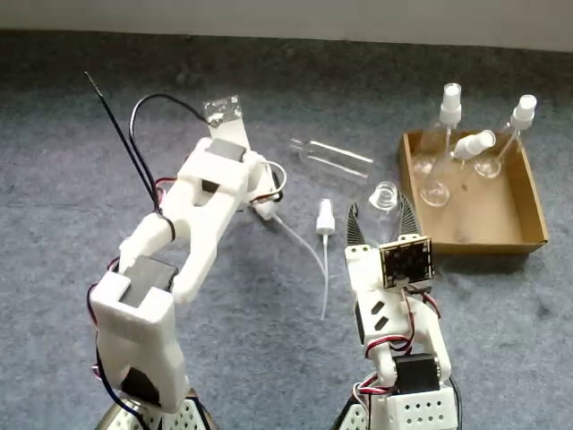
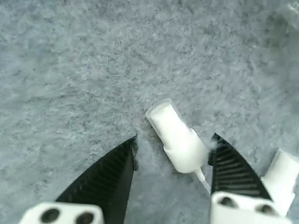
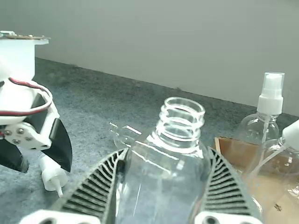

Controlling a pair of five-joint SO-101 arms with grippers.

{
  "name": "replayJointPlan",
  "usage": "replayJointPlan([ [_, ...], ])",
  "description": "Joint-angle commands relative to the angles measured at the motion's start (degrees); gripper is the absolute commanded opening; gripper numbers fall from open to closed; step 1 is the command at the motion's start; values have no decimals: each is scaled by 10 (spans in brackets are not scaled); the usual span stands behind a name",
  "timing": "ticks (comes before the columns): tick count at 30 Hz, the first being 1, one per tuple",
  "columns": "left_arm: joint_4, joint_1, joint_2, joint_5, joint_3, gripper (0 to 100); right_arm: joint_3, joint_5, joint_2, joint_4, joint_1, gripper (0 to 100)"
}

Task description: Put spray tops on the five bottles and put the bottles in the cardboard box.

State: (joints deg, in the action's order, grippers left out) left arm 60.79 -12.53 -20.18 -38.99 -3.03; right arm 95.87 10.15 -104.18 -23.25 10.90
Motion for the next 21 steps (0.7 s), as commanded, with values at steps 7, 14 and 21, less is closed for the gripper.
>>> replayJointPlan([
  [7, -7, -8, -101, -125, 95, 220, 67, 7, -9, -3, -5, 145],
  [14, -4, -7, -116, -142, 109, 220, 68, 7, -10, -3, -5, 145],
  [21, -2, -10, -115, -142, 109, 220, 69, 7, -10, -3, -5, 145],
])
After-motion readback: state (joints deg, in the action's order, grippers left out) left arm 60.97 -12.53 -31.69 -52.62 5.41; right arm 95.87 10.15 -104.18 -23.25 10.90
